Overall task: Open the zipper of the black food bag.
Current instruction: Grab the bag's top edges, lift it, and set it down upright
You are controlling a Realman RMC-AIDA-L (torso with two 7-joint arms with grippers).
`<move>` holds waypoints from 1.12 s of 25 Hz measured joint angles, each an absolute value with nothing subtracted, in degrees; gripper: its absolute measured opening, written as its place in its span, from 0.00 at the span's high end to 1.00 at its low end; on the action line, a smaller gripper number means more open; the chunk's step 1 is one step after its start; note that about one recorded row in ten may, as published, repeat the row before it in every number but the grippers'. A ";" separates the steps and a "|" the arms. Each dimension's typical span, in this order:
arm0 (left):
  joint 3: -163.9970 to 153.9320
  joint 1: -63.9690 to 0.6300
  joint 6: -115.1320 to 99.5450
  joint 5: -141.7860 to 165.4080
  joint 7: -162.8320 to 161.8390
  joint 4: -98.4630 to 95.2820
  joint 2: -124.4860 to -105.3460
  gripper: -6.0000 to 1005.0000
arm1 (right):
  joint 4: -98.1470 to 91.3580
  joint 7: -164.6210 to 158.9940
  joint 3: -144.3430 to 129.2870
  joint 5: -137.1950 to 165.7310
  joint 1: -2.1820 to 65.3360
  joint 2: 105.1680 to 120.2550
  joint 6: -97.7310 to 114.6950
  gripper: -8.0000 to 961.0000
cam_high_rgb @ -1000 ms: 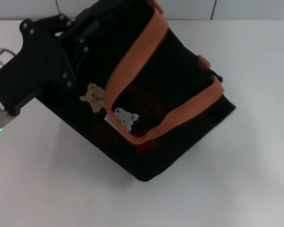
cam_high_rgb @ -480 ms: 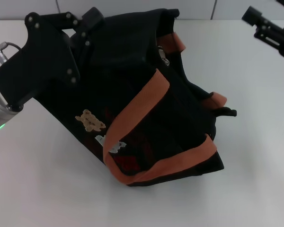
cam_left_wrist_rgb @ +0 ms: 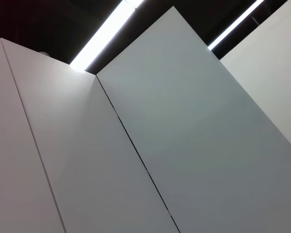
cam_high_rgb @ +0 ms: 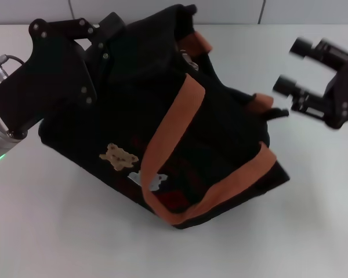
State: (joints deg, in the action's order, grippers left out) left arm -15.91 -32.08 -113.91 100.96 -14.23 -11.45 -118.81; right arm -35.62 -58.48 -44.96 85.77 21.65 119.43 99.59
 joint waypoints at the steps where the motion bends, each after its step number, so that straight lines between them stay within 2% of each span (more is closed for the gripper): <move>1: -15.91 -32.08 -113.89 100.98 -14.21 -11.44 -118.82 0.97 | -34.99 -58.43 -45.75 85.84 21.39 119.48 98.85 0.23; 8: -16.46 -32.13 -113.58 101.00 -14.15 -11.42 -118.83 0.95 | -31.38 -58.61 -50.48 87.58 21.57 119.40 90.82 0.23; 18: -15.20 -30.42 -112.54 100.49 -14.76 -11.11 -118.83 0.92 | -31.27 -57.32 -45.84 83.96 19.38 119.48 96.20 0.23; 22: -13.19 -27.27 -112.16 100.37 -16.43 -10.46 -118.69 0.91 | -30.97 -55.82 -43.32 82.36 18.29 119.48 98.60 0.23; 28: -14.03 -19.05 -111.12 101.26 -20.33 -10.22 -118.64 0.90 | -26.77 -52.00 -37.71 77.12 17.33 119.30 102.27 0.23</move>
State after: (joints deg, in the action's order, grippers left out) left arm -14.03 -19.05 -111.12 101.26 -20.33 -10.22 -118.64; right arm -26.77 -52.00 -37.71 77.13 17.33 119.30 102.27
